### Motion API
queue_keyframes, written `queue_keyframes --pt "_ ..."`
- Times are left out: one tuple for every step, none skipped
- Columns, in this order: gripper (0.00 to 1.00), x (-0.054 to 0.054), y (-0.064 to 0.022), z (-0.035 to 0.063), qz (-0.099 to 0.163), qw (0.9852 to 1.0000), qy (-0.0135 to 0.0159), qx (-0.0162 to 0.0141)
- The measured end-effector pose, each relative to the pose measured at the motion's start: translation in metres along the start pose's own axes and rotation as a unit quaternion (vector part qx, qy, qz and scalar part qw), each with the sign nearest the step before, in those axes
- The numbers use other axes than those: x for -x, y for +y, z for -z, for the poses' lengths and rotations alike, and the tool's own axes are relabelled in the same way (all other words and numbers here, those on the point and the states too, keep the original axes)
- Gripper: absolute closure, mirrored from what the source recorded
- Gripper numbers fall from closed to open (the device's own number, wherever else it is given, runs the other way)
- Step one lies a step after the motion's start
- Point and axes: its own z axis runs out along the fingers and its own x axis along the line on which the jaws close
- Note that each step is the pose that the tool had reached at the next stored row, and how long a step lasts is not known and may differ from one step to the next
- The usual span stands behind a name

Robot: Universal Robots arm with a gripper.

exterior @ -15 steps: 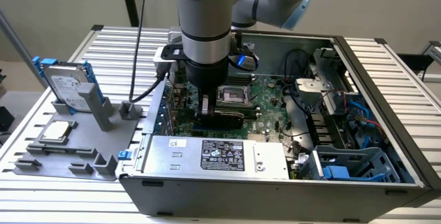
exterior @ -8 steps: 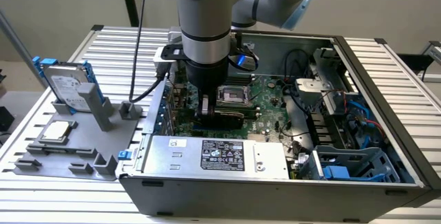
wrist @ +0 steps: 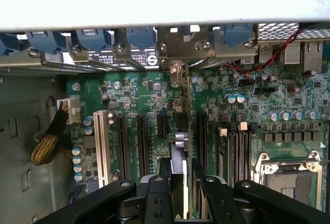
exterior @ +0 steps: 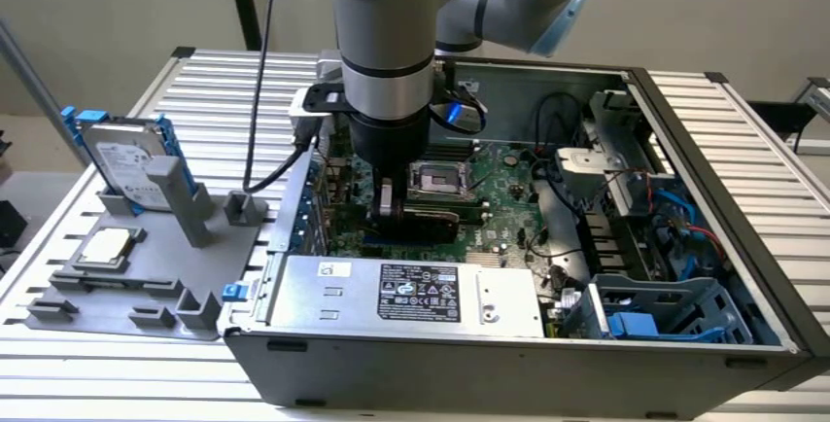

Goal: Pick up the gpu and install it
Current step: 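Insert the gpu into the slot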

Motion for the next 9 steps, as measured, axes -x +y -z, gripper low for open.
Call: queue_keyframes --pt "0.73 0.0004 0.0001 0.0 0.0 1.0 0.0 0.0" --pt "0.73 0.0008 0.0001 0.0 0.0 1.0 0.0 0.0" --pt "0.73 0.0011 0.0001 0.0 0.0 1.0 0.0 0.0001" --pt "0.73 0.0012 0.0001 -0.0001 0.0 1.0 -0.0001 0.0" --pt "0.73 0.0012 0.0002 -0.0001 0.0 1.0 -0.0001 0.0" --pt "0.73 0.0013 0.0001 -0.0002 0.0 1.0 -0.0002 0.0" --pt "0.73 0.0013 0.0001 -0.0002 0.0 1.0 -0.0002 0.0" --pt "0.73 0.0013 0.0001 -0.0002 0.0 1.0 -0.0001 0.0" --pt "0.73 0.0013 0.0001 -0.0002 0.0 1.0 -0.0001 0.0"
